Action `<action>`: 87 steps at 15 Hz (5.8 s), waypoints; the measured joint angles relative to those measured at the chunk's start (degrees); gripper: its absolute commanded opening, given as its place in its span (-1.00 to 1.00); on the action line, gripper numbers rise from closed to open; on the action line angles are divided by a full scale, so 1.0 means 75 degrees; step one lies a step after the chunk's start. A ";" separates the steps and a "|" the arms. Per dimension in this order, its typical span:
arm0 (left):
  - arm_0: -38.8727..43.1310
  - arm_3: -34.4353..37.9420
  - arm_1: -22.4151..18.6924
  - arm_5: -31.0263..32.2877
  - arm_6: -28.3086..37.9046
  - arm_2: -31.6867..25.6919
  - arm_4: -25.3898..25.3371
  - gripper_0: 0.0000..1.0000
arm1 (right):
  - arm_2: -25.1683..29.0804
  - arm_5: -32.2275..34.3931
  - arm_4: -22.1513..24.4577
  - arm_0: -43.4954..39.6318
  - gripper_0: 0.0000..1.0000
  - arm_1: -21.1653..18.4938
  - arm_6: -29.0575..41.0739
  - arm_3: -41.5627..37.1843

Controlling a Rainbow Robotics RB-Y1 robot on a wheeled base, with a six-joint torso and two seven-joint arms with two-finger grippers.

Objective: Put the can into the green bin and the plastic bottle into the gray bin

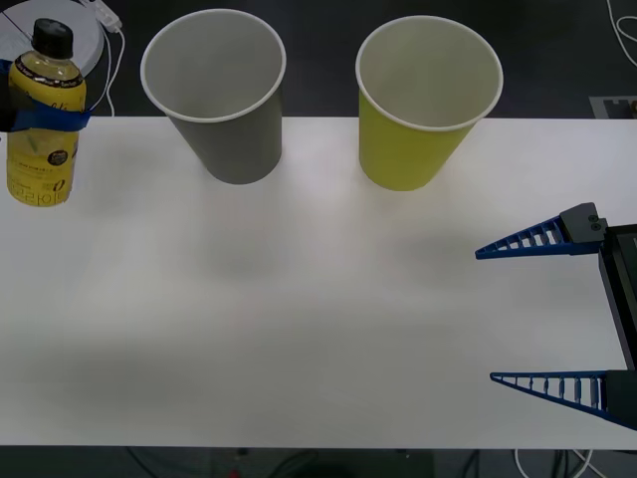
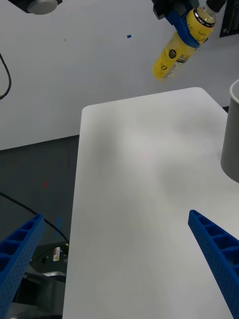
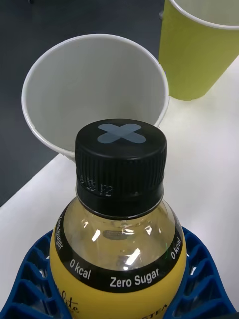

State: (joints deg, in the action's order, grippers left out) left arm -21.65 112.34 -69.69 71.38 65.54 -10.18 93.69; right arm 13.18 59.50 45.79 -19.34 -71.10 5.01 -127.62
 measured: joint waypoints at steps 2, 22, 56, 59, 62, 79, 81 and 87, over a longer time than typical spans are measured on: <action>-0.0620 -0.0254 -0.0094 0.0220 0.0014 0.0476 0.0025 -1.00 | 0.0000 0.0000 0.0000 0.0000 1.00 0.0000 0.0000 0.0000; -0.7126 -0.3881 0.0096 0.1043 -0.0021 0.5936 -0.0671 -1.00 | 0.0000 0.0000 0.0000 0.0000 1.00 0.0000 0.0000 0.0000; -0.9618 -0.8390 0.3234 0.0664 -0.1220 0.7264 -0.0289 1.00 | 0.0000 0.0000 0.0000 0.0000 1.00 0.0000 0.0000 0.0000; -0.9617 -0.8511 0.3234 0.0664 -0.1353 0.7264 -0.0453 1.00 | 0.0000 0.0000 0.0000 0.0000 1.00 0.0000 0.0000 0.0000; -0.9609 -0.8522 0.3234 0.0680 -0.1411 0.7264 -0.0436 1.00 | 0.0000 0.0000 0.0000 0.0000 1.00 0.0000 0.0000 0.0000; -0.9025 -0.6323 0.1597 0.0522 -0.1356 0.8013 -0.1492 1.00 | 0.0000 0.0000 0.0000 0.0000 1.00 0.0000 0.0000 0.0000; -0.8720 -0.5656 0.1139 0.0352 -0.1320 0.8013 -0.1707 1.00 | 0.0000 0.0000 0.0000 0.0000 1.00 0.0000 0.0000 0.0000; -0.8049 -0.4368 -0.0076 0.0281 -0.1569 0.8014 -0.2748 1.00 | 0.0000 0.0000 0.0000 0.0000 1.00 0.0000 0.0000 0.0000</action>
State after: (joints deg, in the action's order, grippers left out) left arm -82.01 79.58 -70.26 73.49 53.78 49.92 73.08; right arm 13.18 59.50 45.79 -19.34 -71.10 5.01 -127.62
